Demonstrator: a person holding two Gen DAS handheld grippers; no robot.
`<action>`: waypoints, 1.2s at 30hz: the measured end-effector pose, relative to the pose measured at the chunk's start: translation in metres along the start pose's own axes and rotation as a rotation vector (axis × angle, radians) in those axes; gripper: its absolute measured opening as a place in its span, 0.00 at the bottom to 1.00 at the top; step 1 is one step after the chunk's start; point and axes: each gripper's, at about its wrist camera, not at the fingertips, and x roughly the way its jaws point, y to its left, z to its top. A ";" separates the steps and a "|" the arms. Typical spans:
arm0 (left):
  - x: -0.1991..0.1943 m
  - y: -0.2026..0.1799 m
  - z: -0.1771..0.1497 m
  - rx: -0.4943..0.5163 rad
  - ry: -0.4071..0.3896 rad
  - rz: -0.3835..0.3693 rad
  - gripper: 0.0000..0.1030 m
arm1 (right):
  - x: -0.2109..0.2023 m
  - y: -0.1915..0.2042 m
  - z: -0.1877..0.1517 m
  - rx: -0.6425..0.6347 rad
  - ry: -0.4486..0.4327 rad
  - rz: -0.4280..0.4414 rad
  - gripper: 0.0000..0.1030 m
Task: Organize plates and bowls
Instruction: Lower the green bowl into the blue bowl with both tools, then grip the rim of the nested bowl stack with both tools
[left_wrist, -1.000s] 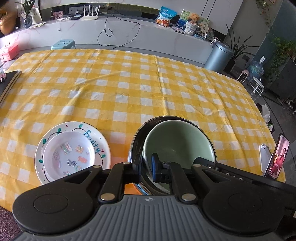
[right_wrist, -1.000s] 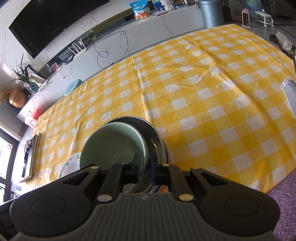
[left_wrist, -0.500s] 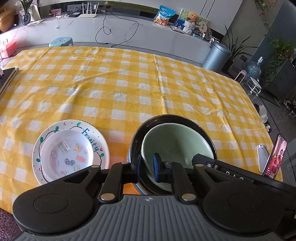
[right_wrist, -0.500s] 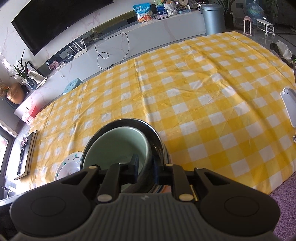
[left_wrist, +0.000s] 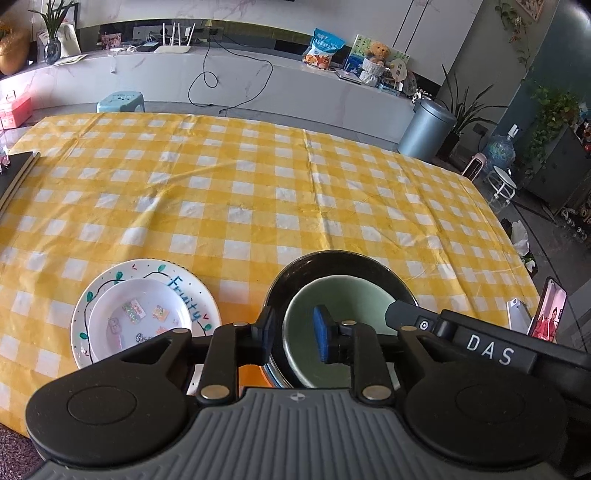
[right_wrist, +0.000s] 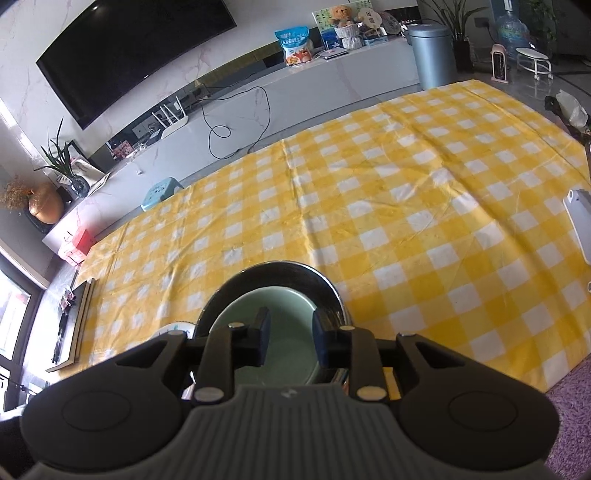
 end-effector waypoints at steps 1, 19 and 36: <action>-0.002 0.001 0.000 -0.002 -0.011 -0.007 0.33 | -0.001 0.000 0.000 -0.002 -0.005 0.003 0.28; 0.006 0.056 -0.012 -0.278 -0.024 -0.129 0.74 | 0.000 -0.044 -0.004 0.100 -0.034 -0.041 0.57; 0.048 0.061 -0.024 -0.348 0.090 -0.166 0.73 | 0.046 -0.061 -0.014 0.218 0.098 0.031 0.56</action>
